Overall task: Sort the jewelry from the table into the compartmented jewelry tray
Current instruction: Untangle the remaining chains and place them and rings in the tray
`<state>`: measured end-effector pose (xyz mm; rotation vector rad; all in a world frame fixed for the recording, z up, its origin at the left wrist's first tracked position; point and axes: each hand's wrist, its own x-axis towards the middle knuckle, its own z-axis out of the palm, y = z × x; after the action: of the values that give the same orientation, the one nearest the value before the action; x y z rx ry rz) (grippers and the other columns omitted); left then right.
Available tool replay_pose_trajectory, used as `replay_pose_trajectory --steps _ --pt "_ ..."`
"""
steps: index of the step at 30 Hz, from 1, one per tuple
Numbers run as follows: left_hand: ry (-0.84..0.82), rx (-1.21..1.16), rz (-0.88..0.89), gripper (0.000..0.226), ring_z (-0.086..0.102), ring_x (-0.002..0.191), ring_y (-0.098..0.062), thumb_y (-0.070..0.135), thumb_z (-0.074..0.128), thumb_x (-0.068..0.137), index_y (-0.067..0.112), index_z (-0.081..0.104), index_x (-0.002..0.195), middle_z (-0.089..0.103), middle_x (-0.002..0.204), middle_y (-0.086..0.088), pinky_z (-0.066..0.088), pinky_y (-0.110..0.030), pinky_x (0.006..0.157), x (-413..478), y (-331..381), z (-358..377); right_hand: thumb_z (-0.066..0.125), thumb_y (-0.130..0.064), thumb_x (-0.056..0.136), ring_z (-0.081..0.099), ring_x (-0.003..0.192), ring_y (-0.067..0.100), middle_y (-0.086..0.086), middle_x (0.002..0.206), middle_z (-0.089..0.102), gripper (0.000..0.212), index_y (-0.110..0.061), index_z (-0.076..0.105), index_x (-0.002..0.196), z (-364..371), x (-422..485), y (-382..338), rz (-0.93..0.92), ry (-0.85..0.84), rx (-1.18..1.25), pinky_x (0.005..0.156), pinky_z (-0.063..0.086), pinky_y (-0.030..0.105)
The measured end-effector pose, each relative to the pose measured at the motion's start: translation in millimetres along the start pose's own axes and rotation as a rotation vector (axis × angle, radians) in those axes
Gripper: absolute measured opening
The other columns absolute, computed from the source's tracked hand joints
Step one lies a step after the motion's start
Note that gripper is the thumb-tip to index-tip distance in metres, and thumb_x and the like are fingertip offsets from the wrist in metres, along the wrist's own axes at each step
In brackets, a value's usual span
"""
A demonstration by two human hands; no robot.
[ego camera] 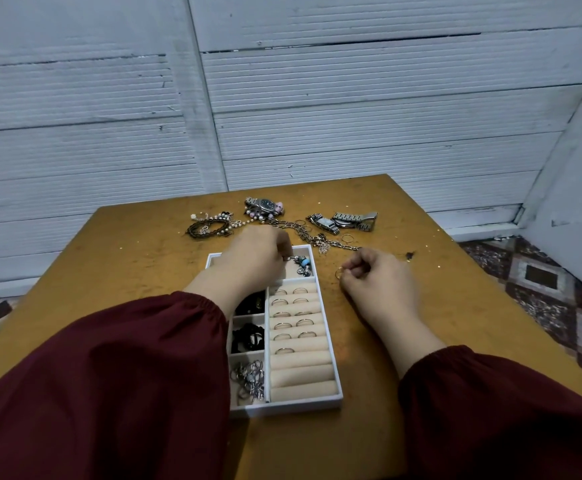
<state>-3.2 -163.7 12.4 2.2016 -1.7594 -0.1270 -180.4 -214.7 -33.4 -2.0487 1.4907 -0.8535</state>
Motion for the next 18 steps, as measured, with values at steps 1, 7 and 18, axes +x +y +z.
replay_pose_trajectory --steps 1,7,18 --pt "-0.011 0.009 0.022 0.021 0.060 0.095 -0.021 0.011 0.055 0.087 0.019 0.071 0.098 0.068 0.101 -0.003 0.052 -0.035 0.083 -0.1 0.5 1.7 0.064 -0.023 0.077 0.059 0.074 0.011 -0.013 0.068 0.061 0.007 -0.028 0.061 0.074 0.0 0.0 0.4 0.002 -0.001 0.000 0.061 0.043 0.024" --pt "-0.035 0.073 0.069 0.022 0.046 0.085 -0.017 0.019 0.058 0.091 0.021 0.067 0.111 0.051 0.100 -0.003 0.039 -0.027 0.074 1.0 1.1 8.0 0.063 -0.024 0.077 0.060 0.075 0.010 -0.013 0.070 0.061 0.006 -0.029 0.061 0.074 -0.2 0.9 0.8 -0.004 -0.007 -0.008 0.061 0.044 0.024" --pt "-0.090 0.043 0.047 0.023 0.055 0.105 -0.024 0.015 0.049 0.093 0.016 0.062 0.113 0.057 0.106 -0.003 0.045 -0.031 0.087 -6.1 2.9 3.1 0.065 -0.023 0.076 0.061 0.074 0.012 -0.013 0.068 0.062 0.007 -0.028 0.062 0.073 2.5 2.3 2.8 0.010 0.023 0.034 0.067 0.052 0.030"
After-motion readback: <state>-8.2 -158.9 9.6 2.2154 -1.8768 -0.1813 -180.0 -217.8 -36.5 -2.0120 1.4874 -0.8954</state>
